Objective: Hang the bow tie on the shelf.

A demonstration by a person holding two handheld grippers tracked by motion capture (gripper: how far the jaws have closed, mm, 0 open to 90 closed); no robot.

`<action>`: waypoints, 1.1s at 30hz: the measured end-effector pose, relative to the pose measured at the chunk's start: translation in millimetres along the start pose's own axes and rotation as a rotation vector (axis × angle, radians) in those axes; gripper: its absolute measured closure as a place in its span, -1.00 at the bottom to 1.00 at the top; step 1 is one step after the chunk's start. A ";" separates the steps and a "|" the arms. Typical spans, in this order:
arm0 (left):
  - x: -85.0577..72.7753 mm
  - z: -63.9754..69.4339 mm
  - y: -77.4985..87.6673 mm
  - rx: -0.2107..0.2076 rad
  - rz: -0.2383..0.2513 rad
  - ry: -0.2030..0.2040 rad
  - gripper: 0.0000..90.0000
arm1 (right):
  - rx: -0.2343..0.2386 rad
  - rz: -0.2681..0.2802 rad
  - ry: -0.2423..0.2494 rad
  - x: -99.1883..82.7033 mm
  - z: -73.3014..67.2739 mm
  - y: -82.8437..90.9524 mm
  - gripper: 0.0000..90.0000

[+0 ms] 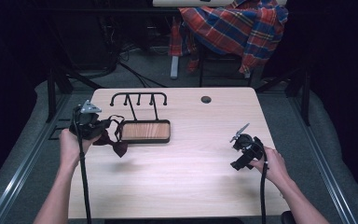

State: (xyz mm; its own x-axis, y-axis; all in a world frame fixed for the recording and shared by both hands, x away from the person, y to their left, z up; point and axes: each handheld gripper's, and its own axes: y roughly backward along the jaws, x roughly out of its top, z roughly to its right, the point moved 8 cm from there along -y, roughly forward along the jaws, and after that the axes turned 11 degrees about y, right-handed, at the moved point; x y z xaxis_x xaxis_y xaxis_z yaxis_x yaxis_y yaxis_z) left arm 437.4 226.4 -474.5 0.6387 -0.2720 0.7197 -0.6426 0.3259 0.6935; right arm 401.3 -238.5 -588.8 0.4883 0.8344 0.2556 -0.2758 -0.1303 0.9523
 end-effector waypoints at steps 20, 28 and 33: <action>15.0 -10.8 -0.6 0.018 0.039 0.014 0.98 | 0.005 -0.024 0.005 -1.1 0.4 -1.5 -0.78; 22.6 -11.3 -3.5 0.019 0.047 0.012 0.98 | -0.001 -0.020 -0.001 -0.7 -0.8 -2.4 -0.78; 28.9 -11.8 -2.5 0.023 0.061 0.008 0.98 | -0.003 -0.036 0.005 -2.1 0.1 -1.6 -0.78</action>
State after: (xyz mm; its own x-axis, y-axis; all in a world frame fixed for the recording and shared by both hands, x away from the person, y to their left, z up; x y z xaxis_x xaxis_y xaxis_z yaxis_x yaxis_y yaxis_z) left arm 462.4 228.4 -455.8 0.6016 -0.2451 0.7603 -0.6899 0.3205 0.6492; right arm 400.8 -240.1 -590.8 0.4934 0.8414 0.2206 -0.2606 -0.0989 0.9604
